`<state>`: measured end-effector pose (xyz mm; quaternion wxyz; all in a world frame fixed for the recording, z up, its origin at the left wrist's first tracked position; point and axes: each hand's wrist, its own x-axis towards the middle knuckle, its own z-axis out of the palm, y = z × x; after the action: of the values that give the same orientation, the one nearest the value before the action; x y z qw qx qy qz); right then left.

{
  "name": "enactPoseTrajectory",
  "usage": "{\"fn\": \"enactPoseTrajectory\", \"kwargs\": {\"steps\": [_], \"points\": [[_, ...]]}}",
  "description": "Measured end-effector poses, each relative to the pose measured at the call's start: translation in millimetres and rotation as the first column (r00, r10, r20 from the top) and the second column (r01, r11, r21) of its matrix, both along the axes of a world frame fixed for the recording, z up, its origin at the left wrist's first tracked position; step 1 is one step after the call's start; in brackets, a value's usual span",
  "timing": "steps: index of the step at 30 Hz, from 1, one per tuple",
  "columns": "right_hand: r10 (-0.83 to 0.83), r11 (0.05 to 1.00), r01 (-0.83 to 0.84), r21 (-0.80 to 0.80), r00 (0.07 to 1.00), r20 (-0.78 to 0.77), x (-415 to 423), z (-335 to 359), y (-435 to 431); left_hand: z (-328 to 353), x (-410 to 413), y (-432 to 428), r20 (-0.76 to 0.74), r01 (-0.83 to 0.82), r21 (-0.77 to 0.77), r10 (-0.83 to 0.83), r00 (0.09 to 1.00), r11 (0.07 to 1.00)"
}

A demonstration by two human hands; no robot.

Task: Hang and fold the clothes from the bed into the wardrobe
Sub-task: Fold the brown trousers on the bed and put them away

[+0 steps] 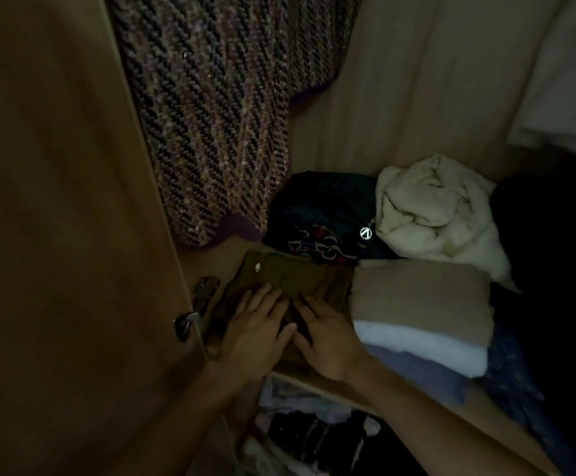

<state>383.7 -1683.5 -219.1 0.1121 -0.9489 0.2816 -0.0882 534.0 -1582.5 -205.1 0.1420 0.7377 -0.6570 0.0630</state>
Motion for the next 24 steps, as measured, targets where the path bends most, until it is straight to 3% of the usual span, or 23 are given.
{"fn": "enactPoseTrajectory", "kwargs": {"steps": [6,12,24], "points": [[-0.049,0.998,0.047,0.034,0.998,0.048,-42,-7,69,-13,-22,21,-0.014,0.070,-0.139,-0.073,0.997,0.988],[-0.254,0.967,0.253,0.029,0.956,0.148,-109,14,112,4,-68,23,-0.033,0.248,-0.155,-0.256,0.966,0.956],[-0.626,0.763,0.640,-0.084,0.766,0.151,-287,50,237,49,-221,114,0.081,0.530,-0.180,-0.525,0.847,0.829]]}}
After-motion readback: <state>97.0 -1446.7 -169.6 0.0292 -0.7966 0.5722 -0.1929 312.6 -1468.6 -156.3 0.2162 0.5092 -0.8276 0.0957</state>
